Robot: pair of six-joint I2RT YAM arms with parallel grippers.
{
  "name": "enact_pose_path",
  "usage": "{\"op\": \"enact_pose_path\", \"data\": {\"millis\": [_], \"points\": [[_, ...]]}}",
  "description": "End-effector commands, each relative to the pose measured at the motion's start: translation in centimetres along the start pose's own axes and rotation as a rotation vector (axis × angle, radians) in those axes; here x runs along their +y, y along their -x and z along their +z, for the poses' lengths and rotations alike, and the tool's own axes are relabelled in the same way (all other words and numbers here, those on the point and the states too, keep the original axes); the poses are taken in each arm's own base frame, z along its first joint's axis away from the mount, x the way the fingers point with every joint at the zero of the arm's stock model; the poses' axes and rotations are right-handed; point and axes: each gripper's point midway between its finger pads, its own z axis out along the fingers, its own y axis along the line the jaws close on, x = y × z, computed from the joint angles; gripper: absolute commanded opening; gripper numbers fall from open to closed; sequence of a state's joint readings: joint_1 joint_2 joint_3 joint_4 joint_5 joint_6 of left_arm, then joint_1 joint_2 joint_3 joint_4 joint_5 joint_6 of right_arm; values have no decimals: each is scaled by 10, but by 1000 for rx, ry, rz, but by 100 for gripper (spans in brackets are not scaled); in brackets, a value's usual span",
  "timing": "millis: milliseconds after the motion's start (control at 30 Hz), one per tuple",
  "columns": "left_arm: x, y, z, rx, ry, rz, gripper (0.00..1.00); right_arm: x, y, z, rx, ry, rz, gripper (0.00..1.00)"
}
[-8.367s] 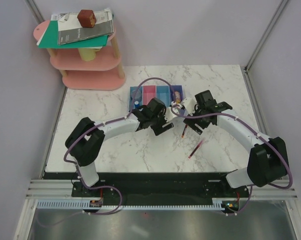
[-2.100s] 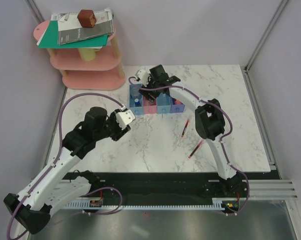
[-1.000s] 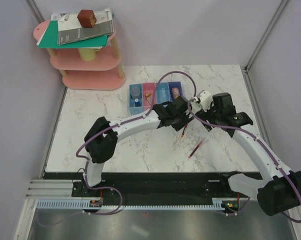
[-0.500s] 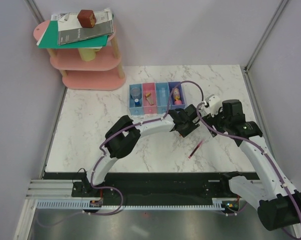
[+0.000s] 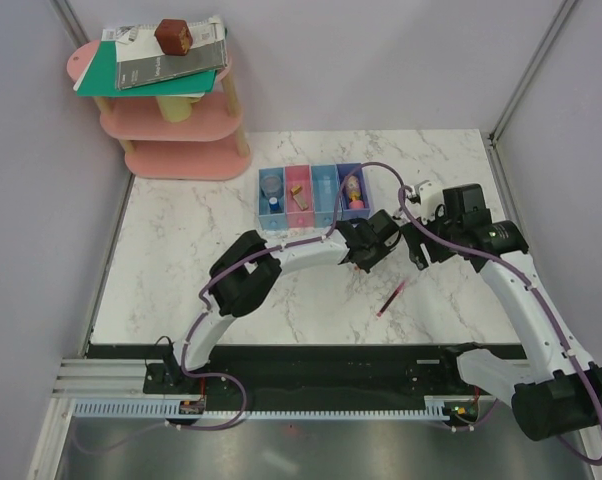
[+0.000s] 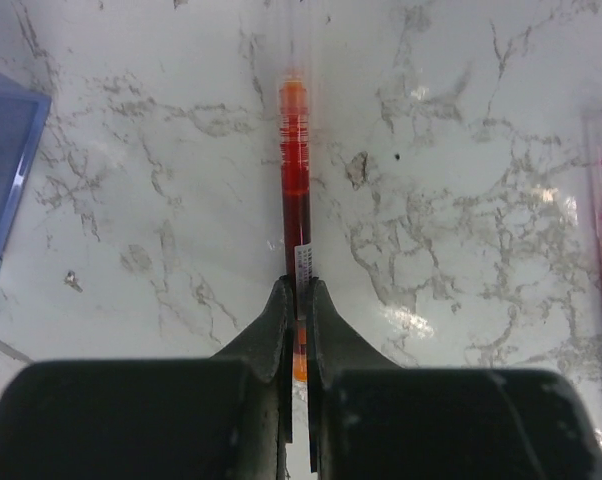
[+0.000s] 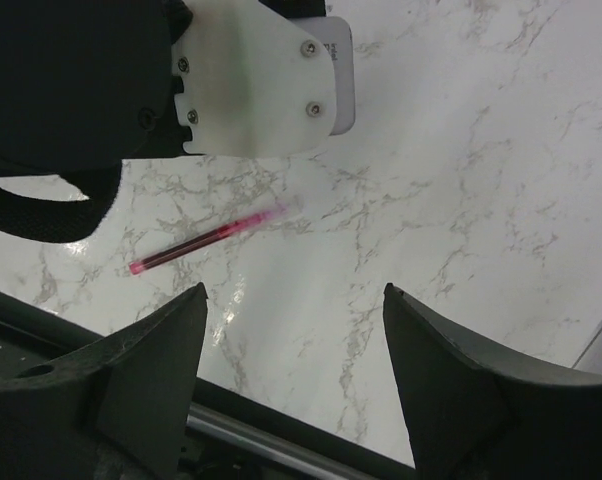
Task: Sort the stationery into containers
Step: Pick up the pen from the center of the board, then place the pen in the storage box, then pick up the pen from the center of the board.
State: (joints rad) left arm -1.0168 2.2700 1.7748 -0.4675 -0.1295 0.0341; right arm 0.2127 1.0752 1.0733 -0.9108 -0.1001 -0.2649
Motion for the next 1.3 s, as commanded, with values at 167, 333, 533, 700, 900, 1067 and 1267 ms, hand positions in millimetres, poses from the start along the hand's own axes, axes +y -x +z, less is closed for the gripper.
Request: {"op": "enact_pose_path", "data": {"millis": [167, 333, 533, 700, 900, 1067, 1267], "points": [[7, -7, -88, -58, -16, 21, 2, 16, 31, -27, -102, 59, 202, 79], [21, -19, -135, -93, 13, 86, 2, 37, 29, -36, -131, 144, 286, 79], [84, -1, -188, -196, 177, 25, 2, 58, -3, -3, 28, 222, 439, 76], [156, 31, -189, -240, 272, -85, 2, 68, -29, 25, 155, 232, 565, 71], [217, 67, -156, -267, 312, -183, 2, 63, -40, 55, 216, 176, 654, 67], [229, 75, -96, -221, 268, -247, 2, 55, -53, 78, 264, 97, 703, 64], [225, 72, -65, -200, 228, -274, 2, 46, -81, 97, 350, -19, 733, 64]]}}
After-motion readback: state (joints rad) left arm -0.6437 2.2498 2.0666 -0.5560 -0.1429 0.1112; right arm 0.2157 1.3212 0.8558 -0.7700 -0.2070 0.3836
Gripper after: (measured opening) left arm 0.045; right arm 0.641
